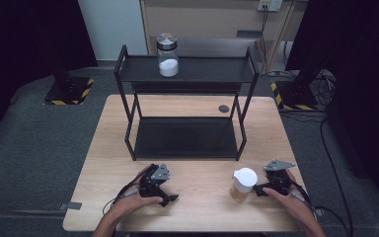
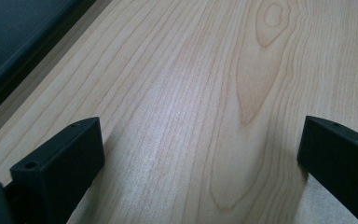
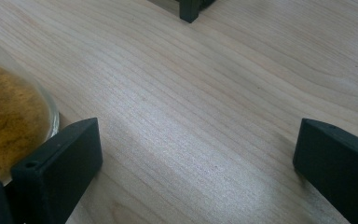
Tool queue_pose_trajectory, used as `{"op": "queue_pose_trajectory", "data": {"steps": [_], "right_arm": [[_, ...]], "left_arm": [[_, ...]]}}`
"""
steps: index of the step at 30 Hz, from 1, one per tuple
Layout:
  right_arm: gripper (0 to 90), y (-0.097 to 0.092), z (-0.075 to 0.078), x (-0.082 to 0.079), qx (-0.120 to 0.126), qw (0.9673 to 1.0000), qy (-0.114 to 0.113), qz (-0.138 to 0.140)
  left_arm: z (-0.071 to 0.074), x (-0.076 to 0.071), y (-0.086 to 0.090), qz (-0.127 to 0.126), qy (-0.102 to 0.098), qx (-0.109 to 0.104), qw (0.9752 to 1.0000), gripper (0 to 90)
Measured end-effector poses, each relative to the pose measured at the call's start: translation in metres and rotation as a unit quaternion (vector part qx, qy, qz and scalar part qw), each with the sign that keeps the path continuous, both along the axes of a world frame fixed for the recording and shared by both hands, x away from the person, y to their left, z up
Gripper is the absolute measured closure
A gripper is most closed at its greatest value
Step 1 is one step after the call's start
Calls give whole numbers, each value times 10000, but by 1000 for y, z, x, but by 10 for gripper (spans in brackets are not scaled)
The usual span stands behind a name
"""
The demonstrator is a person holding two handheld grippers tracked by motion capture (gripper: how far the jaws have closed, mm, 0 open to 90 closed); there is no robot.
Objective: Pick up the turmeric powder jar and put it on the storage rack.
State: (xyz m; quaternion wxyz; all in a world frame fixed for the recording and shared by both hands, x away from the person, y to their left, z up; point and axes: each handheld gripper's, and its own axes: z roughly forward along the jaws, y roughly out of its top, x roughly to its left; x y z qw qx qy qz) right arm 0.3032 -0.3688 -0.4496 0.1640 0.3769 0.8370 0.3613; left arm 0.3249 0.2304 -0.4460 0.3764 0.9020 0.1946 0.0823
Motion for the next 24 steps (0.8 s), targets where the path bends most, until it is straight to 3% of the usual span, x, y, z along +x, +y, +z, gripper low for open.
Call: {"op": "queue_pose_trajectory", "data": {"steps": [11, 24], "right_arm": [[35, -7, 1, -1, 125, 9999, 73, 15], [53, -12, 16, -22, -75, 9996, 76, 260]], "left_arm": [[0, 0, 0, 2, -1, -3, 10000, 0], [0, 0, 0, 2, -3, -2, 10000, 0]]}}
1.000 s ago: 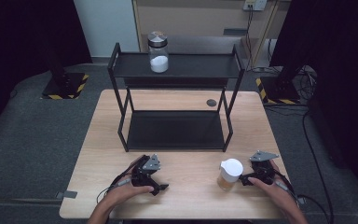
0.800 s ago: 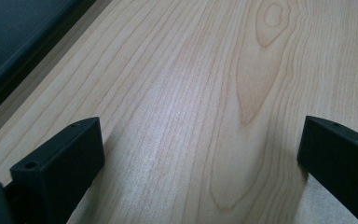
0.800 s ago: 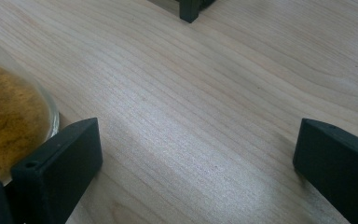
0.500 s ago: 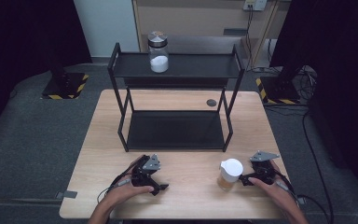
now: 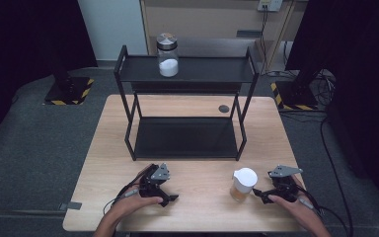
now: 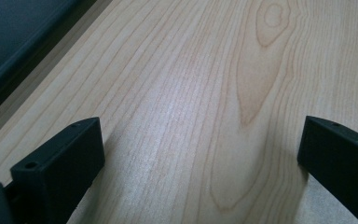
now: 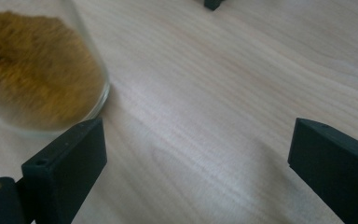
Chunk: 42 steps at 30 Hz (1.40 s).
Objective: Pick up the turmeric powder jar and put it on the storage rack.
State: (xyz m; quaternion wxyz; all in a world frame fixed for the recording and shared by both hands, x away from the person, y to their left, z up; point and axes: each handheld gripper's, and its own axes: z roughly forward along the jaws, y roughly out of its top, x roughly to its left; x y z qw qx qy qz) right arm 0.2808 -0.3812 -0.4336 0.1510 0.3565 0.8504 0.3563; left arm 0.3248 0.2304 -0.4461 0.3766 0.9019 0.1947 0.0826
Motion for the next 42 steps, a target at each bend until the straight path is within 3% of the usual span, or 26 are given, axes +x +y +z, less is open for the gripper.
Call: {"op": "queue_pose_trajectory", "data": {"steps": [7, 13, 26, 42], "right_arm": [[64, 1, 2, 2, -139, 9991, 166, 359], [67, 3, 4, 1, -114, 9979, 149, 619], [69, 7, 8, -3, 276, 9932, -14, 1133], [178, 18, 11, -9, 615, 9908, -365, 1151]], "left_arm": [[0, 0, 0, 2, -1, -1, 10000, 0], [0, 0, 0, 2, -1, 0, 10000, 0], [0, 0, 0, 2, -2, -1, 10000, 0], [0, 0, 0, 1, -1, 0, 10000, 0]]}}
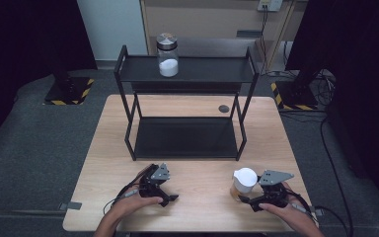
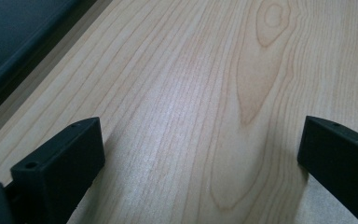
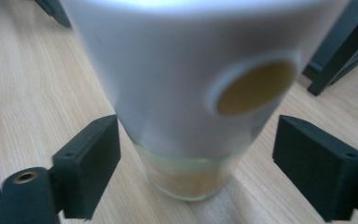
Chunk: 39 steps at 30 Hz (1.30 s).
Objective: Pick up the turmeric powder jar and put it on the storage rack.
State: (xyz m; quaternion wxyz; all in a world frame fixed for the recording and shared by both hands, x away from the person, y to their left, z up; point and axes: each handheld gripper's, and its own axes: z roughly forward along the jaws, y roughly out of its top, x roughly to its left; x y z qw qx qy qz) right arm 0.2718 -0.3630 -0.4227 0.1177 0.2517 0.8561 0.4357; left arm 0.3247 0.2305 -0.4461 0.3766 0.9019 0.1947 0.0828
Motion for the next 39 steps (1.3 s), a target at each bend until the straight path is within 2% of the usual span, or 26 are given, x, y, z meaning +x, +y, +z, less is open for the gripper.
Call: {"op": "queue_pose_trajectory", "data": {"steps": [9, 15, 31, 35, 39], "right_arm": [[246, 5, -1, 0, 107, 9999, -76, -24], [307, 10, -1, 0, 50, 9999, -132, 5], [313, 10, 0, -1, 8, 9998, -193, 8], [313, 4, 0, -1, 182, 9996, -205, -58], [313, 2, 2, 0, 194, 9996, -224, -32]], "left_arm": [[0, 0, 0, 1, 0, 0, 10000, 0], [0, 0, 0, 1, 0, 0, 10000, 0], [0, 0, 0, 1, 1, 0, 10000, 0], [0, 0, 0, 0, 0, 1, 10000, 0], [0, 0, 0, 0, 0, 0, 10000, 0]]}}
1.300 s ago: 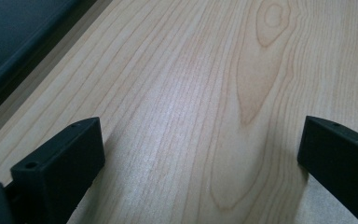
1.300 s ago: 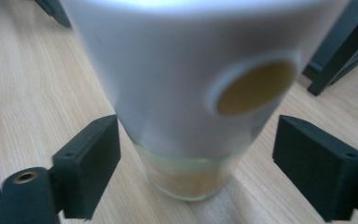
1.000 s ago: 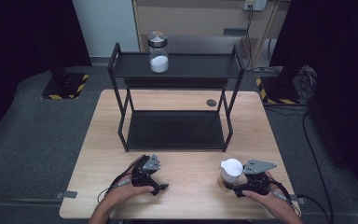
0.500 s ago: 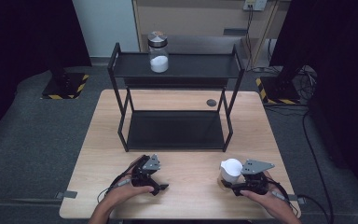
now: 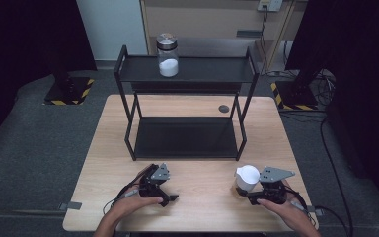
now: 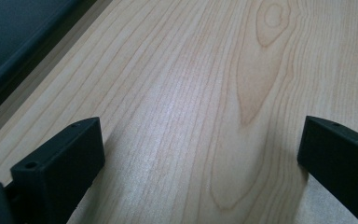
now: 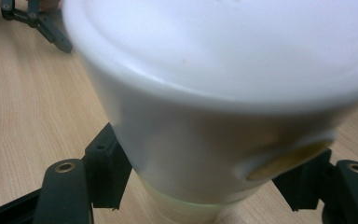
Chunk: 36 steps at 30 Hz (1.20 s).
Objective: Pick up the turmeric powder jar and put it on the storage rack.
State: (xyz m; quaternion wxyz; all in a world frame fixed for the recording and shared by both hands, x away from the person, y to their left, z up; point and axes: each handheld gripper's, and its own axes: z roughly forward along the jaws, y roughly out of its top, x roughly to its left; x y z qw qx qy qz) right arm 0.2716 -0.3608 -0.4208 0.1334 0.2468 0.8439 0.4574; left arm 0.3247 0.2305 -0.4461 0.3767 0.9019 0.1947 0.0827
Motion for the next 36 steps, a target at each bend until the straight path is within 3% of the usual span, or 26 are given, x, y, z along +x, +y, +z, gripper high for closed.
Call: {"op": "queue_pose_trajectory", "data": {"steps": [13, 36], "right_arm": [[313, 9, 11, 25, -20, 9990, 84, 439], [313, 54, 47, 74, -199, 9948, 68, 999]], "left_arm": [[0, 0, 0, -3, -3, 8, 10000, 0], [0, 0, 0, 4, 6, -6, 10000, 0]]}}
